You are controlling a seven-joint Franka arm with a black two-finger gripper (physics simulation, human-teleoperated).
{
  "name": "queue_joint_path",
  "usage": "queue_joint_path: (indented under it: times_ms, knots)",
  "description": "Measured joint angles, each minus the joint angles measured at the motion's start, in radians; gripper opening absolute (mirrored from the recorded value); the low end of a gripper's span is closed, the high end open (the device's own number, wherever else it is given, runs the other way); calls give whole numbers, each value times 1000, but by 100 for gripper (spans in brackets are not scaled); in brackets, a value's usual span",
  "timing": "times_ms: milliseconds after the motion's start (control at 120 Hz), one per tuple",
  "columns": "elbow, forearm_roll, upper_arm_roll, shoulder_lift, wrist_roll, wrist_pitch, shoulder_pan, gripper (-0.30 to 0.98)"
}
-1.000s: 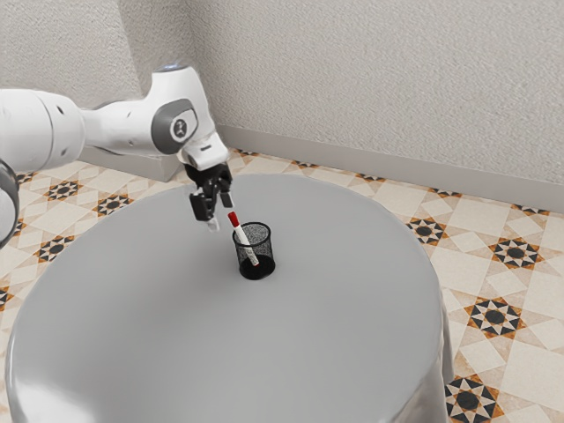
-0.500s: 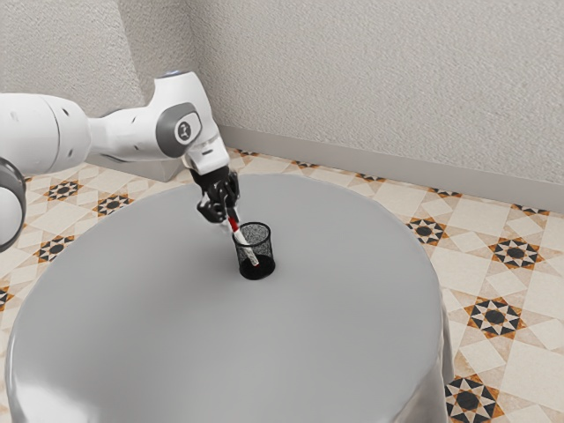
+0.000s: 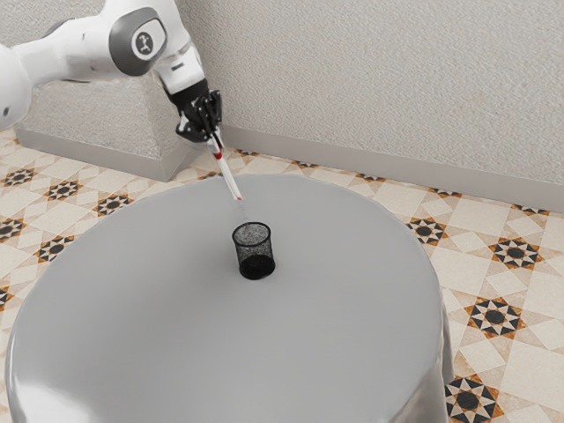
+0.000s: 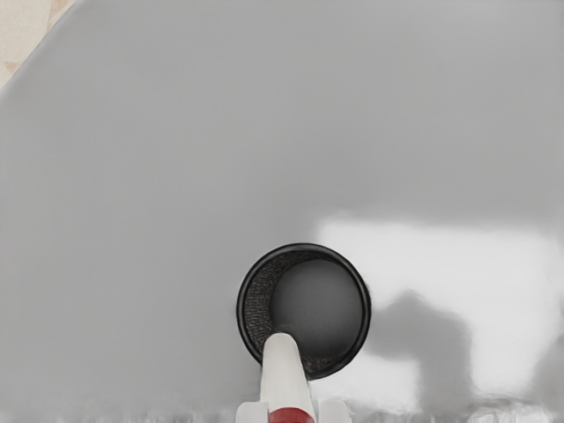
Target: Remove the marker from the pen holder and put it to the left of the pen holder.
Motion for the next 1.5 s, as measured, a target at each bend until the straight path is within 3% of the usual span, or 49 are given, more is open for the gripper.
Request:
queue_joint_path:
  times_ms: [75, 300, 375, 475, 708, 1117, 1342, 1425, 1500]
  knots:
    - [101, 105, -1, 50, -53, -111, -3, -10]
    - [439, 453, 9, 397, -318, -567, -28, -10]
    - [482, 522, 10, 459, -420, -686, -43, -10]
    - [576, 564, 1, 549, -557, -788, -62, -10]
    - [619, 554, -22, 620, -839, -826, -63, -10]
    - [609, 520, -21, 684, -1147, -603, -64, -10]
    - [605, 449, -21, 659, -1250, -544, -72, 36]
    - [548, 413, -19, 555, -1278, -536, -66, 47]
    - [396, 381, -16, 359, -1298, -531, -57, 53]
